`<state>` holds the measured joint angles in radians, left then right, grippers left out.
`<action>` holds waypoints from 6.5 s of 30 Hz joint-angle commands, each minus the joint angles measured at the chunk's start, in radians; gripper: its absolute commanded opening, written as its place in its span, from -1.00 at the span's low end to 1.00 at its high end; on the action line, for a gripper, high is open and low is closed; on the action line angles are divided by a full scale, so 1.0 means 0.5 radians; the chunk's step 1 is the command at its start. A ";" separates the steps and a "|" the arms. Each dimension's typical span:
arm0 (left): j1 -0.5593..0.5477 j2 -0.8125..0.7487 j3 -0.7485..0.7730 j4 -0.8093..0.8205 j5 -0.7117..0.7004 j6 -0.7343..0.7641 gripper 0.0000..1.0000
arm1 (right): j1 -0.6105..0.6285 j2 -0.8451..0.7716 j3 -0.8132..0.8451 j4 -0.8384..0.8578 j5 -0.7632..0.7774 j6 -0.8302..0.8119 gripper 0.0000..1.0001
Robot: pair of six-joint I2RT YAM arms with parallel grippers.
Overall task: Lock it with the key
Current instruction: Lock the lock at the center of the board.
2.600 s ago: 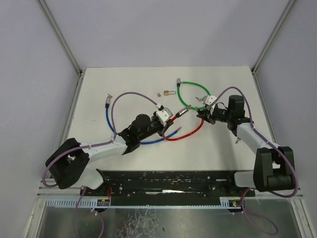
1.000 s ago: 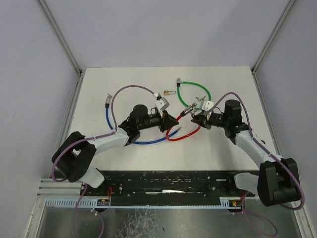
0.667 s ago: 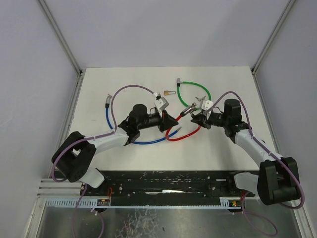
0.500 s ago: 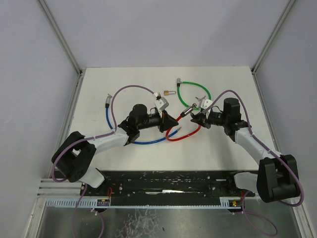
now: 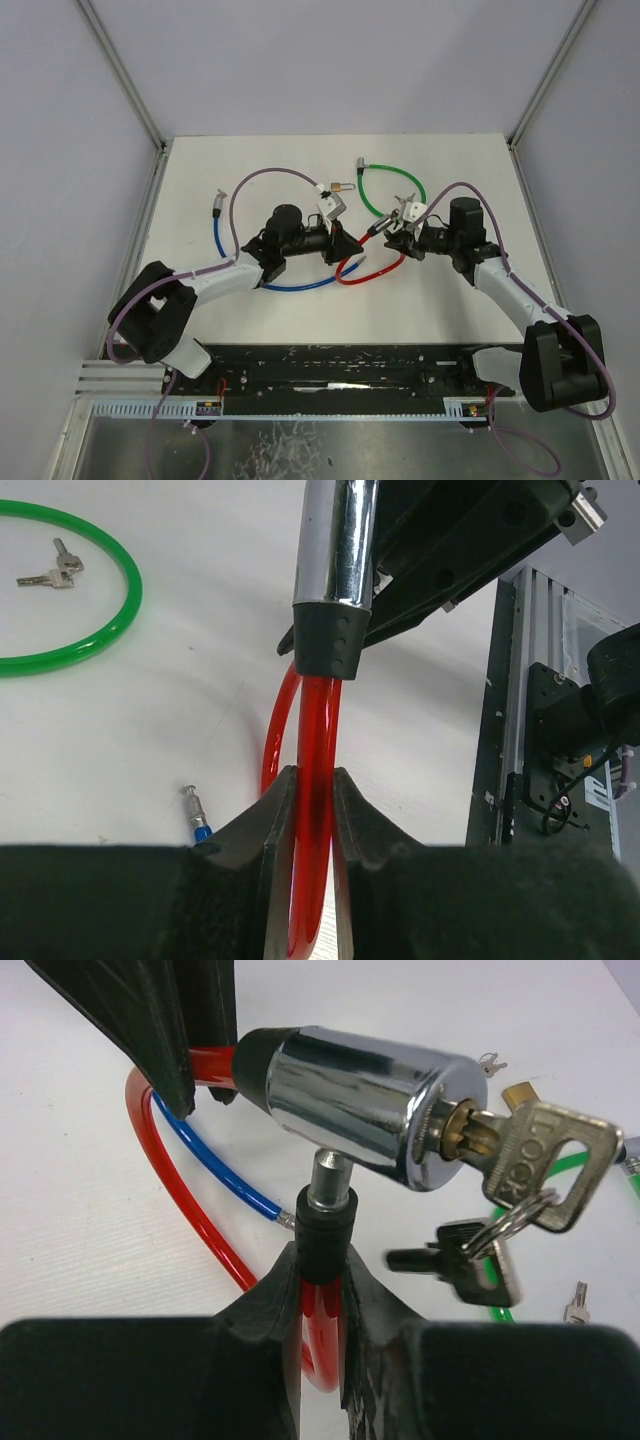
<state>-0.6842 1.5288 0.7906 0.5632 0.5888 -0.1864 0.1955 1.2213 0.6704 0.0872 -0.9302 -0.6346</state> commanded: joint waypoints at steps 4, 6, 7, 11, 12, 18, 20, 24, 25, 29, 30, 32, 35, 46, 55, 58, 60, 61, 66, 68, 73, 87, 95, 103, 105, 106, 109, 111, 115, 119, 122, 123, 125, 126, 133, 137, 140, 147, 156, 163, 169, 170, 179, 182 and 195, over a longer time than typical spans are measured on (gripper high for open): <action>-0.009 0.072 0.079 -0.129 0.103 -0.025 -1.00 | 0.075 -0.047 0.056 -0.171 -0.003 0.004 -1.00; -0.008 0.069 0.077 -0.152 0.090 0.000 -1.00 | 0.072 -0.067 0.056 -0.162 0.011 0.044 -1.00; -0.009 0.069 0.085 -0.197 0.074 0.035 -1.00 | 0.073 -0.066 0.067 -0.175 0.022 0.045 -1.00; -0.012 0.042 0.181 -0.543 -0.055 0.246 -1.00 | 0.071 -0.050 0.119 -0.265 0.098 -0.013 -1.00; -0.018 0.030 0.208 -0.646 -0.110 0.304 -1.00 | 0.073 -0.047 0.127 -0.285 0.124 -0.027 -1.00; -0.089 0.033 0.412 -1.163 -0.439 0.558 -1.00 | 0.070 -0.064 0.131 -0.267 0.297 -0.071 -0.95; -0.114 0.048 0.462 -1.271 -0.527 0.595 -1.00 | 0.070 -0.065 0.127 -0.246 0.313 -0.041 -0.94; -0.162 0.031 0.489 -1.346 -0.705 0.618 -1.00 | 0.045 -0.041 0.097 -0.191 0.251 0.081 -0.95; -0.169 0.022 0.483 -1.334 -0.722 0.617 -1.00 | 0.042 -0.018 0.095 -0.199 0.226 0.088 -0.95; -0.180 -0.044 0.439 -1.222 -0.741 0.567 -1.00 | 0.041 0.037 0.106 -0.346 0.093 -0.029 -0.98; -0.180 -0.057 0.435 -1.191 -0.740 0.552 -1.00 | 0.041 0.041 0.086 -0.340 0.046 -0.034 -0.99; -0.192 -0.075 0.429 -1.140 -0.786 0.542 -1.00 | 0.043 0.056 0.054 -0.333 0.006 -0.031 -1.00; -0.239 -0.117 0.386 -0.993 -0.855 0.566 -1.00 | 0.045 0.120 0.073 -0.348 -0.007 -0.002 -1.00; -0.499 -0.220 0.138 -0.581 -1.362 0.872 -1.00 | -0.012 0.130 0.043 -0.189 -0.120 0.225 -1.00; -0.674 -0.232 0.007 -0.386 -1.687 1.229 -1.00 | -0.058 0.212 0.087 -0.266 -0.269 0.205 -1.00; -0.709 -0.198 0.055 -0.482 -1.793 1.329 -1.00 | -0.059 0.189 0.070 -0.278 -0.345 0.166 -1.00; -0.730 -0.184 0.069 -0.529 -1.860 1.382 -1.00 | -0.061 0.160 0.053 -0.256 -0.358 0.170 -1.00; -0.733 -0.185 0.069 -0.540 -1.868 1.392 -1.00 | -0.071 0.150 0.046 -0.232 -0.366 0.185 -1.00; -0.731 -0.148 0.106 -0.677 -1.829 1.349 -1.00 | -0.119 0.092 -0.055 -0.016 -0.459 0.305 -1.00; -0.732 -0.139 0.118 -0.709 -1.744 1.326 -1.00 | -0.118 0.067 -0.108 0.093 -0.455 0.324 -1.00; -0.729 -0.101 0.200 -0.851 -1.593 1.246 -1.00 | -0.118 0.033 -0.198 0.347 -0.418 0.381 -1.00; -0.815 -0.176 0.079 -0.592 -1.875 1.472 -1.00 | -0.118 0.188 0.026 -0.041 -0.311 0.392 -1.00; -0.887 -0.115 0.050 -0.496 -2.084 1.689 -1.00 | -0.118 0.182 0.024 -0.080 -0.417 0.346 -1.00; -0.894 -0.088 0.040 -0.556 -2.027 1.639 -1.00 | -0.126 0.078 -0.094 0.171 -0.496 0.431 -1.00; -0.895 -0.075 0.034 -0.574 -1.999 1.618 -1.00 | -0.130 0.066 -0.132 0.255 -0.522 0.449 -1.00; -0.897 -0.070 0.024 -0.580 -1.995 1.616 -1.00 | -0.131 0.063 -0.153 0.308 -0.524 0.474 -1.00; -0.903 -0.069 0.001 -0.590 -1.990 1.605 -1.00 | -0.139 0.061 -0.199 0.436 -0.465 0.534 -1.00; -0.912 -0.075 -0.015 -0.592 -1.967 1.619 -1.00 | -0.139 0.058 -0.224 0.506 -0.423 0.546 -1.00; -0.972 -0.032 0.002 -0.608 -2.002 1.746 -1.00 | -0.138 0.015 -0.276 0.700 -0.446 0.602 -1.00; -1.030 0.017 0.072 -0.676 -2.097 1.823 -1.00 | -0.139 -0.073 -0.302 0.816 -0.454 0.595 -1.00; -1.040 0.032 0.105 -0.699 -2.102 1.840 -1.00 | -0.141 -0.049 -0.333 0.847 -0.428 0.555 -1.00; -1.039 0.045 0.113 -0.706 -2.100 1.845 -1.00 | -0.139 -0.036 -0.366 0.897 -0.412 0.556 -1.00; -1.039 0.079 0.128 -0.728 -2.097 1.854 -1.00 | -0.140 0.000 -0.423 0.960 -0.388 0.566 -0.99; -1.038 0.096 0.137 -0.740 -2.084 1.850 -1.00 | -0.141 0.018 -0.433 0.943 -0.387 0.554 -0.96; -1.022 0.142 0.134 -0.805 -2.028 1.766 -1.00 | -0.173 0.023 -0.357 0.523 -0.406 0.364 -0.85; -0.996 0.121 0.110 -0.815 -2.028 1.698 -1.00 | -0.197 0.010 -0.286 0.275 -0.427 0.251 -0.68; -0.970 0.103 0.091 -0.820 -2.015 1.655 -1.00 | -0.198 -0.004 -0.214 0.021 -0.377 0.080 -0.65; -0.941 0.127 0.103 -0.830 -2.033 1.604 -1.00 | -0.198 -0.021 -0.174 -0.184 -0.289 -0.083 -0.48; -0.934 0.167 0.157 -0.867 -2.084 1.533 -1.00 | -0.198 0.016 -0.134 -0.379 -0.241 -0.187 -0.39; -0.932 0.154 0.170 -0.868 -2.069 1.521 -1.00 | -0.198 0.044 -0.127 -0.407 -0.220 -0.132 -0.50; -0.931 0.107 0.162 -0.820 -1.942 1.522 -1.00 | -0.195 0.082 -0.081 -0.417 -0.379 -0.077 -0.97; -0.932 0.095 0.162 -0.811 -1.922 1.531 -1.00 | -0.193 0.078 -0.078 -0.411 -0.411 -0.060 -1.00; -0.950 0.037 0.193 -0.805 -1.847 1.716 -1.00 | -0.192 0.234 0.127 -0.507 -0.628 0.192 -1.00; -0.958 0.066 0.218 -0.888 -1.839 1.769 -1.00 | -0.200 0.328 0.237 -0.627 -0.665 0.174 -1.00; -0.865 0.003 0.286 -0.968 -1.420 1.638 -1.00 | -0.198 -0.023 -0.092 0.317 -0.222 0.545 -1.00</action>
<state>-1.1233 1.5391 0.9142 0.1684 -0.3668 0.6765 0.0864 1.2770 0.5987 0.0124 -1.1301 -0.4282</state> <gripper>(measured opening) 0.143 0.180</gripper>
